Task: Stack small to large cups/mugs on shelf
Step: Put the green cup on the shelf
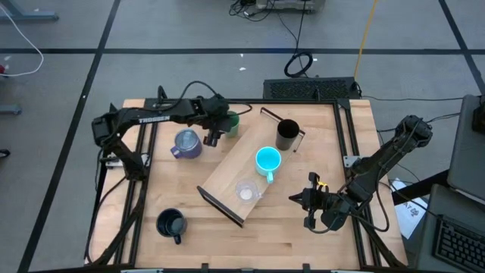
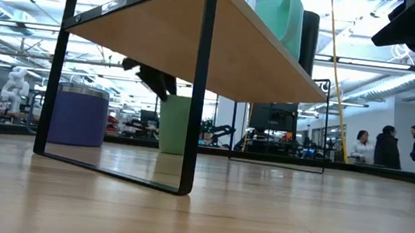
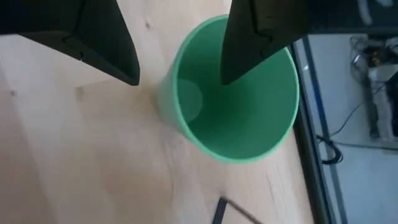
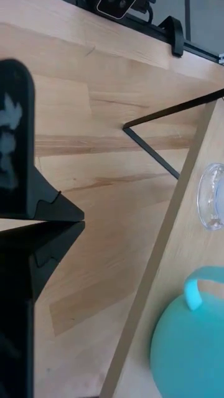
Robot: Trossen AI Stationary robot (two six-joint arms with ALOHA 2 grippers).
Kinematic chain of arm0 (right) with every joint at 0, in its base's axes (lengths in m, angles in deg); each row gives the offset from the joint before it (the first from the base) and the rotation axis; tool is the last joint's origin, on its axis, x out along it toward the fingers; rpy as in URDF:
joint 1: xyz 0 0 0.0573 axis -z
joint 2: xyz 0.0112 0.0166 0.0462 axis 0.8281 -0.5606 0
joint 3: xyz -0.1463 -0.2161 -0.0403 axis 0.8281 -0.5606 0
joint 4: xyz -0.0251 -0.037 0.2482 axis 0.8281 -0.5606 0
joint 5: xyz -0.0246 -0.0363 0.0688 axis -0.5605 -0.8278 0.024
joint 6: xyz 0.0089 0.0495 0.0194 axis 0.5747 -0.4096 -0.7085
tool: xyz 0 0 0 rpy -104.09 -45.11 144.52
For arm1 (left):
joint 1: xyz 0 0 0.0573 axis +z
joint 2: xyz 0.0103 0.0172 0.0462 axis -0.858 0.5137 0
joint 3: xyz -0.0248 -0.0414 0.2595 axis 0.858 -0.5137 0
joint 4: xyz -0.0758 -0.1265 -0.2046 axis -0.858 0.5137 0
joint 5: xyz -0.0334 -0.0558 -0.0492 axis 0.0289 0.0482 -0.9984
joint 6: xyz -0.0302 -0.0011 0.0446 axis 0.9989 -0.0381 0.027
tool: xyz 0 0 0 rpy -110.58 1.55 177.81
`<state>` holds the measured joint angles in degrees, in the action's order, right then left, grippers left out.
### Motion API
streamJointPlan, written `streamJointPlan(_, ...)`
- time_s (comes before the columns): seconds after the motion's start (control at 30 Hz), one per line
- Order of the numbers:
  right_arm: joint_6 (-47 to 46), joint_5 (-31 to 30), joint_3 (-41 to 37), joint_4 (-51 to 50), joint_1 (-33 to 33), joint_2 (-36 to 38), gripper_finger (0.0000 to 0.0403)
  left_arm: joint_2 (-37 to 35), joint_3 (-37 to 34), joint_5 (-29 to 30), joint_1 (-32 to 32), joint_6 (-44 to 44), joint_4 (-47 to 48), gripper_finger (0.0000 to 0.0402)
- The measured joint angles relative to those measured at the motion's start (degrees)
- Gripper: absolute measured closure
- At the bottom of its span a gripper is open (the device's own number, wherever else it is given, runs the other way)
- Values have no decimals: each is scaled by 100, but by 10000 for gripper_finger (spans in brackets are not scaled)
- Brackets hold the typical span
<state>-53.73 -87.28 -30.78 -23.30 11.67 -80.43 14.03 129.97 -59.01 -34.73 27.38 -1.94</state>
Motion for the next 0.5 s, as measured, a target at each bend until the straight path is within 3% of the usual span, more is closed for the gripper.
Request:
streamJointPlan(0.23, -2, 2, 0, 9, 0, 0, 403, 165, 9, 264, 54, -43, -68, 183)
streamJointPlan(0.5, -17, 4, 2, 9, 0, 0, 403, 177, 9, 233, 81, -290, -17, 281)
